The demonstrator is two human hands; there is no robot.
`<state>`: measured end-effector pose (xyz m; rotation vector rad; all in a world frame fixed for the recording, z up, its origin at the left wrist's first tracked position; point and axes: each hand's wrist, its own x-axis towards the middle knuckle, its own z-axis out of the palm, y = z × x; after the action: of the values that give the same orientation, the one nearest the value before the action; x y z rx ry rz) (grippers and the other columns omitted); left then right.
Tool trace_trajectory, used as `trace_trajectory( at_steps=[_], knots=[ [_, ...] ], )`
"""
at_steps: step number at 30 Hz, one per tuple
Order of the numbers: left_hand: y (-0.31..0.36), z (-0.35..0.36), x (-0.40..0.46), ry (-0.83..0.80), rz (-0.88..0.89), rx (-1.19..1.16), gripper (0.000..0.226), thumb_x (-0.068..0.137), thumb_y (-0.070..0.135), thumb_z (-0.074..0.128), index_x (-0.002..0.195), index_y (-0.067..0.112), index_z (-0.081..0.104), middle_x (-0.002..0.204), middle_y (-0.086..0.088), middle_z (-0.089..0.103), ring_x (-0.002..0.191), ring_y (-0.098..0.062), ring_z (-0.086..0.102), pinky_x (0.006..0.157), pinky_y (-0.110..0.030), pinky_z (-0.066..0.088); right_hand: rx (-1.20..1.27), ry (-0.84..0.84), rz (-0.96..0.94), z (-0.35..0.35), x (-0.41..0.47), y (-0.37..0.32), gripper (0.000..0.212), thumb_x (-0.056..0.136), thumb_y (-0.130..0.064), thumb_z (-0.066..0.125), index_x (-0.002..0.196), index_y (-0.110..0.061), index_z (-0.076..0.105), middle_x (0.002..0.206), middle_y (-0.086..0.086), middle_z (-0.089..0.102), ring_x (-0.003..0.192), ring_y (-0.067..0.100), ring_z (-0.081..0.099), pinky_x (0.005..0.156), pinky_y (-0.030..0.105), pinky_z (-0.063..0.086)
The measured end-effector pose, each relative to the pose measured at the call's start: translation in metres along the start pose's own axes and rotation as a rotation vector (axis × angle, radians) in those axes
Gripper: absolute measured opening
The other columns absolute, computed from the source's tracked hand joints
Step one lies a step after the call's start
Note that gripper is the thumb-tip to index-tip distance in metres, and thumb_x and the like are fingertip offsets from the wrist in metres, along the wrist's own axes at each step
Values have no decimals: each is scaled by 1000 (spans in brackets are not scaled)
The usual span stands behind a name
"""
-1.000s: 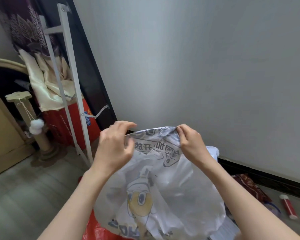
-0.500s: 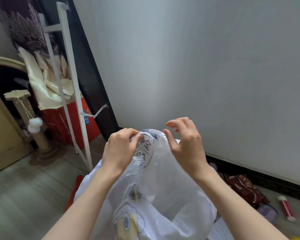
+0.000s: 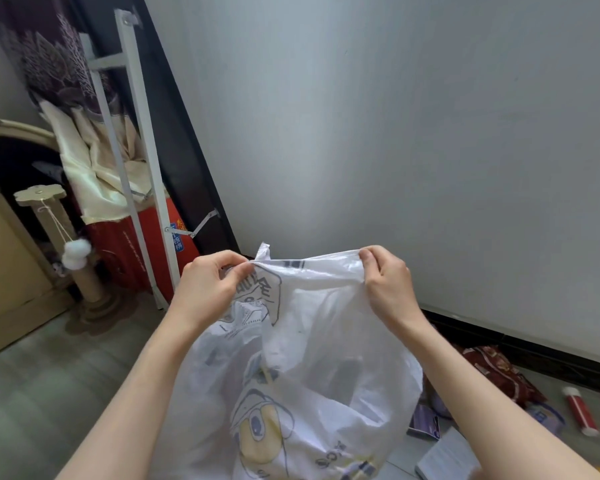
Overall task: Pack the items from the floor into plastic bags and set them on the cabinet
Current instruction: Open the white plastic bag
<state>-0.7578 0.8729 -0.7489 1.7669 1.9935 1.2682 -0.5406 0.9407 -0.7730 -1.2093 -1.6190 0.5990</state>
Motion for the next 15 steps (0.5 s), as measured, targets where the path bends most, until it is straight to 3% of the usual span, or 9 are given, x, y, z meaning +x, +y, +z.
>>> trace_trajectory(
  at_steps=[3,5,9,11,15],
  knots=[
    [-2,10,-3,48,38,31,12,90,20,54,91,26,64,92,8,64,91,-13,62,82,-32,50,68,-56,25,4,2,-1,41,97,-13,38,57,-18,30,55,-5,29,50,8,28,51,24,23],
    [5,17,-8,31,115,-7,22,88,38,49,106,29,58,104,9,62,96,-10,60,87,-35,49,99,-75,34,4,4,-2,41,97,-13,38,57,-18,28,56,-6,27,52,9,25,51,24,22],
    [20,37,-16,109,487,393,63,76,69,45,117,23,57,105,5,64,106,-19,55,98,-49,37,151,-172,-1,11,0,-10,41,96,-12,40,57,-19,30,55,-6,28,48,4,26,49,22,23],
    [23,47,-19,68,551,370,57,77,65,48,116,24,56,102,3,64,99,-21,59,89,-47,44,229,-224,32,13,0,-13,37,96,-13,40,60,-14,36,56,-5,28,46,4,25,47,20,22],
    [22,55,-20,-57,522,76,24,86,39,46,105,27,54,89,1,62,73,-20,62,58,-38,52,366,-341,197,9,3,-10,37,95,-21,46,63,-4,46,56,2,35,50,13,31,48,27,27]
  ],
)
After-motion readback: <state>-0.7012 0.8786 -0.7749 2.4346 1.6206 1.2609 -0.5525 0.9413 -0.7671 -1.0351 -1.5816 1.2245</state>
